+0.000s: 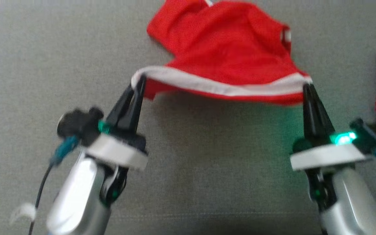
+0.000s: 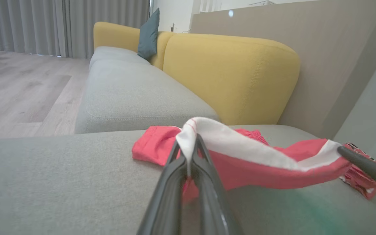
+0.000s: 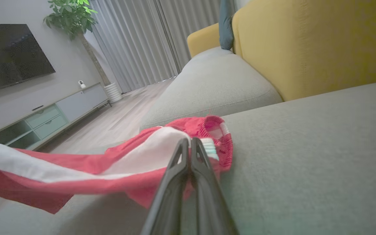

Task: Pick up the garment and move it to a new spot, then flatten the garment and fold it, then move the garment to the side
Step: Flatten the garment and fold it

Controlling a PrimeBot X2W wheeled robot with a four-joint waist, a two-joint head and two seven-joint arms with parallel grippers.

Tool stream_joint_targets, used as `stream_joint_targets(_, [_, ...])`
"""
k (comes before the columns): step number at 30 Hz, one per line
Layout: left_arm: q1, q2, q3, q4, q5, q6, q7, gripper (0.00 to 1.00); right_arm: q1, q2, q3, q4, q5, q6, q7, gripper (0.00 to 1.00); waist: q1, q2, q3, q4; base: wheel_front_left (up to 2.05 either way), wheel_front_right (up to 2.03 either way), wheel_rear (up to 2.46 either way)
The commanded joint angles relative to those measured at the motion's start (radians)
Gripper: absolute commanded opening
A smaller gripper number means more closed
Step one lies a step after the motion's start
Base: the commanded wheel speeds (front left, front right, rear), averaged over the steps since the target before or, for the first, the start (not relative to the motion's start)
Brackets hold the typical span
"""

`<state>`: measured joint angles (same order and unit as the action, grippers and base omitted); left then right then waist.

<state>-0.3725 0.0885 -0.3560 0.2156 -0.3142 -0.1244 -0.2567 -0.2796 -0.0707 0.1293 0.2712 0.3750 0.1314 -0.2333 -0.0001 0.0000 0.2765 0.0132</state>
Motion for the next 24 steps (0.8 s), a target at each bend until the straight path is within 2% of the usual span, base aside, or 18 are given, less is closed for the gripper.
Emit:
stream_joint_targets(1, [0.045,0.047,0.024,-0.093,0.013,-0.005,-0.005,0.0,0.063,0.016,-0.005,-0.116,-0.017,-0.001,0.032,0.0,0.0001,0.0,-0.04,0.006,0.0,0.0,0.0])
stream_joint_targets(7, [0.238,0.09,0.015,-0.244,0.016,0.033,0.03,0.0,0.283,0.019,-0.069,-0.334,-0.042,-0.001,0.144,0.0,0.0001,0.0,-0.083,0.009,0.0,0.0,0.0])
stream_joint_targets(16, [0.393,0.122,0.02,-0.411,-0.002,0.08,0.097,0.0,0.471,0.02,-0.092,-0.488,0.009,-0.001,0.203,0.0,0.0001,0.0,-0.106,0.007,0.0,0.0,0.0])
stream_joint_targets(18, [0.401,0.131,0.021,-0.418,-0.005,0.081,0.109,0.0,0.48,0.02,-0.092,-0.493,0.02,-0.001,0.206,0.0,0.0001,0.0,-0.104,0.001,0.0,0.0,0.0])
stream_joint_targets(24, [0.262,0.168,0.014,-0.338,-0.036,0.031,0.155,0.0,0.396,0.02,-0.076,-0.441,0.045,-0.001,0.215,0.0,0.0001,0.0,-0.048,-0.015,0.0,0.0,0.0])
